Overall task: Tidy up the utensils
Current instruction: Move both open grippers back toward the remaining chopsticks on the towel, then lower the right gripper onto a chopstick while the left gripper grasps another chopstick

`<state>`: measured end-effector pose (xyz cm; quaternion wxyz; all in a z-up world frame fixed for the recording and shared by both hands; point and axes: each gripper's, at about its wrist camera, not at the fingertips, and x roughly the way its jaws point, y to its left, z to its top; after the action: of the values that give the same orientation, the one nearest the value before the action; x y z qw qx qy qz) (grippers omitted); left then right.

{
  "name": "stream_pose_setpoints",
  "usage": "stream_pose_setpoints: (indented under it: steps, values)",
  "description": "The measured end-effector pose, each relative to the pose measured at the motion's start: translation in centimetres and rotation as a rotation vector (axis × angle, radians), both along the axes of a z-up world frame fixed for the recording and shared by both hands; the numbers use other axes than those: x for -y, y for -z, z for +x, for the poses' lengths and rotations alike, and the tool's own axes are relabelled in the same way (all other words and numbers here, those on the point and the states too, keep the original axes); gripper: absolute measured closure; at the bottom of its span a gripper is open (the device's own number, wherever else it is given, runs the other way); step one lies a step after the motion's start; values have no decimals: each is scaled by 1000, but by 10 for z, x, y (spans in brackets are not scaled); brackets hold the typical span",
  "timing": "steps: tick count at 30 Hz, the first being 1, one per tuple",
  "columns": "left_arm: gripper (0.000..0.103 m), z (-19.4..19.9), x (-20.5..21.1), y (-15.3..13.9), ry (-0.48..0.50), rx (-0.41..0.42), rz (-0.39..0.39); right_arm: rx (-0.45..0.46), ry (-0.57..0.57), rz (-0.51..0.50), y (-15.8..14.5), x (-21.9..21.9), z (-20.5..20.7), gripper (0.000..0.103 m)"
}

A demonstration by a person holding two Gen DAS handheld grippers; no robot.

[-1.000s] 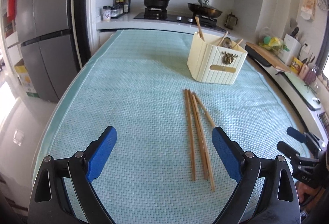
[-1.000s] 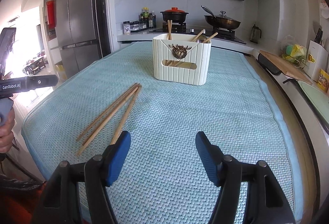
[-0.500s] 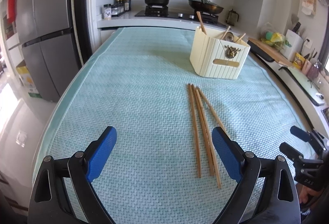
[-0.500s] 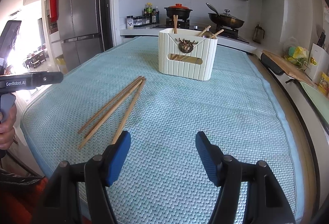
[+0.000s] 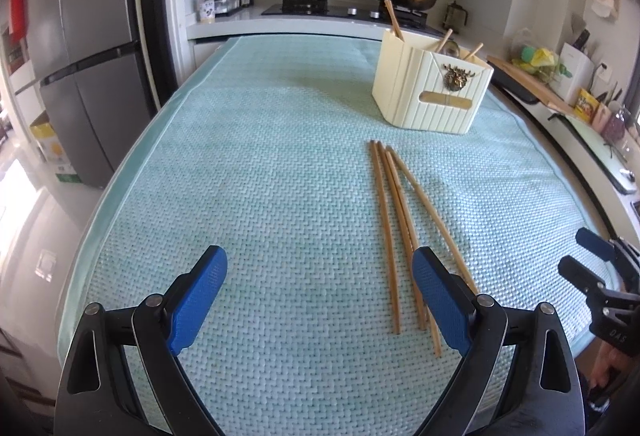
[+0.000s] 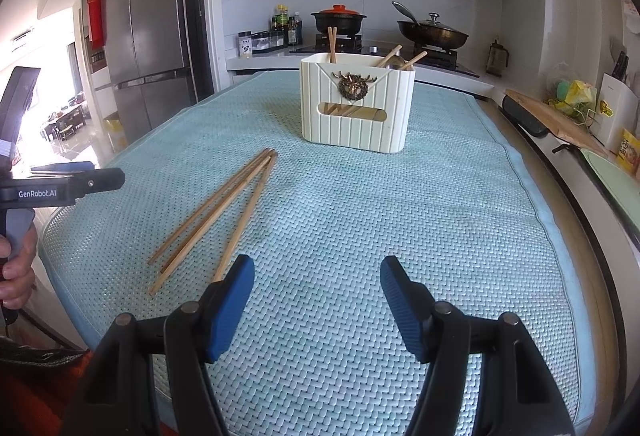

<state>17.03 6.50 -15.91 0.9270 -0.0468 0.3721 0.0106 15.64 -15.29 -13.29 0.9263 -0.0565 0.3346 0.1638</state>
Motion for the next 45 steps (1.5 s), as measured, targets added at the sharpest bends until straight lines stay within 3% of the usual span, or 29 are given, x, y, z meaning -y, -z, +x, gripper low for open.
stream_pose_setpoints:
  steps: [6,14,30,38,41,45]
  values:
    - [8,8,2,10,25,-39,-3,-61,27,37,10,6,13,36]
    - [8,52,14,13,103,-62,38,-72,28,47,11,5,15,36]
    - [8,126,13,34,160,-161,0,-133,-126,106,11,-47,92,36]
    - [8,143,21,53,152,-205,100,-153,-126,84,14,-44,90,36]
    - [8,142,17,55,138,-203,90,-157,-127,77,15,-46,93,36]
    - [8,138,4,57,97,-212,104,-177,-159,76,20,-63,106,51]
